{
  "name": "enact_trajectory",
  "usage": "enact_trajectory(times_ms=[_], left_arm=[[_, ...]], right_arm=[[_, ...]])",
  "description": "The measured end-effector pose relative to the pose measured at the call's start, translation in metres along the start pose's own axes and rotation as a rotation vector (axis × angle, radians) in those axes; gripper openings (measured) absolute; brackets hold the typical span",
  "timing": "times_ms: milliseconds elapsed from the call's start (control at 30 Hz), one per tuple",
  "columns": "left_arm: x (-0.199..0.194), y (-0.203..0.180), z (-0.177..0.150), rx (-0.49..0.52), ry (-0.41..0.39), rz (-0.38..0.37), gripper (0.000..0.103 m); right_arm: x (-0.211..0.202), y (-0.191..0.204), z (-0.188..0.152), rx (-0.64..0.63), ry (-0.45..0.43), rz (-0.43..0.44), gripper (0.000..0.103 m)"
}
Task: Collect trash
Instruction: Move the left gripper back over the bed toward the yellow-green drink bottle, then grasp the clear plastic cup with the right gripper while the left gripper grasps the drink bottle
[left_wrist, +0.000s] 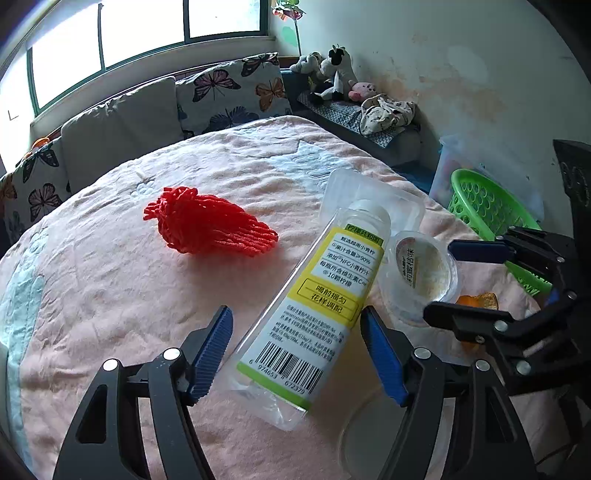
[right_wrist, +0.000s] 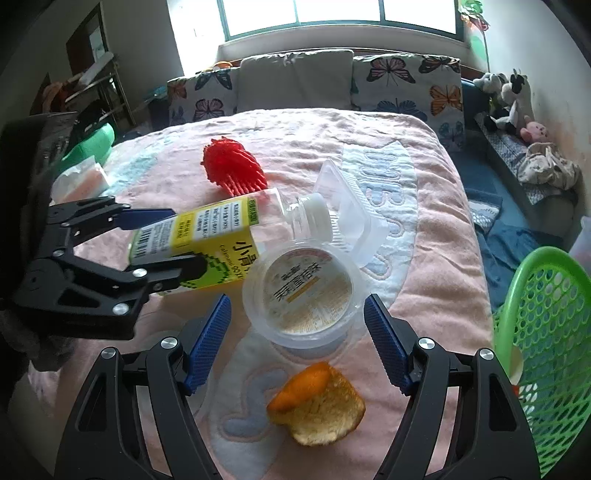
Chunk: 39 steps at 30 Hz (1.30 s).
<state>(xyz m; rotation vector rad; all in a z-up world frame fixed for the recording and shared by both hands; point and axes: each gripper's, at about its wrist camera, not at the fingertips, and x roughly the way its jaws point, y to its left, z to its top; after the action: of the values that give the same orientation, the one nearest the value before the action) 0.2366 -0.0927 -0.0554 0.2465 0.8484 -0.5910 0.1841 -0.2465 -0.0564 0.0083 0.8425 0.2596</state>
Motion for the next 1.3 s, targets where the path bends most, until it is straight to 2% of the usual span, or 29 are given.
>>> enact_trajectory(times_ms=[267, 567, 767, 1000, 1167, 1200, 1300], left_arm=[[0.004, 0.002, -0.008, -0.01, -0.004, 0.001, 0.069], [-0.003, -0.001, -0.014, -0.021, -0.038, -0.004, 0.064], [-0.004, 0.0, -0.015, -0.04, -0.031, -0.019, 0.062], [-0.003, 0.001, -0.018, -0.058, -0.023, -0.023, 0.062], [-0.004, 0.003, -0.021, -0.067, -0.032, -0.026, 0.061], [-0.004, 0.003, -0.021, -0.065, -0.036, -0.025, 0.061], [-0.008, 0.0, -0.021, -0.057, -0.055, -0.015, 0.06]], right_arm=[[0.014, -0.006, 0.0, 0.0, 0.027, -0.022, 0.074], [0.016, -0.013, -0.005, 0.05, 0.031, 0.008, 0.074], [0.011, -0.016, -0.006, 0.076, 0.02, 0.024, 0.081], [0.013, -0.015, -0.006, 0.079, 0.019, 0.026, 0.081], [0.014, -0.012, -0.005, 0.076, 0.01, 0.039, 0.071], [0.014, -0.011, -0.005, 0.075, 0.009, 0.042, 0.065], [0.011, -0.01, -0.006, 0.079, -0.001, 0.045, 0.063]])
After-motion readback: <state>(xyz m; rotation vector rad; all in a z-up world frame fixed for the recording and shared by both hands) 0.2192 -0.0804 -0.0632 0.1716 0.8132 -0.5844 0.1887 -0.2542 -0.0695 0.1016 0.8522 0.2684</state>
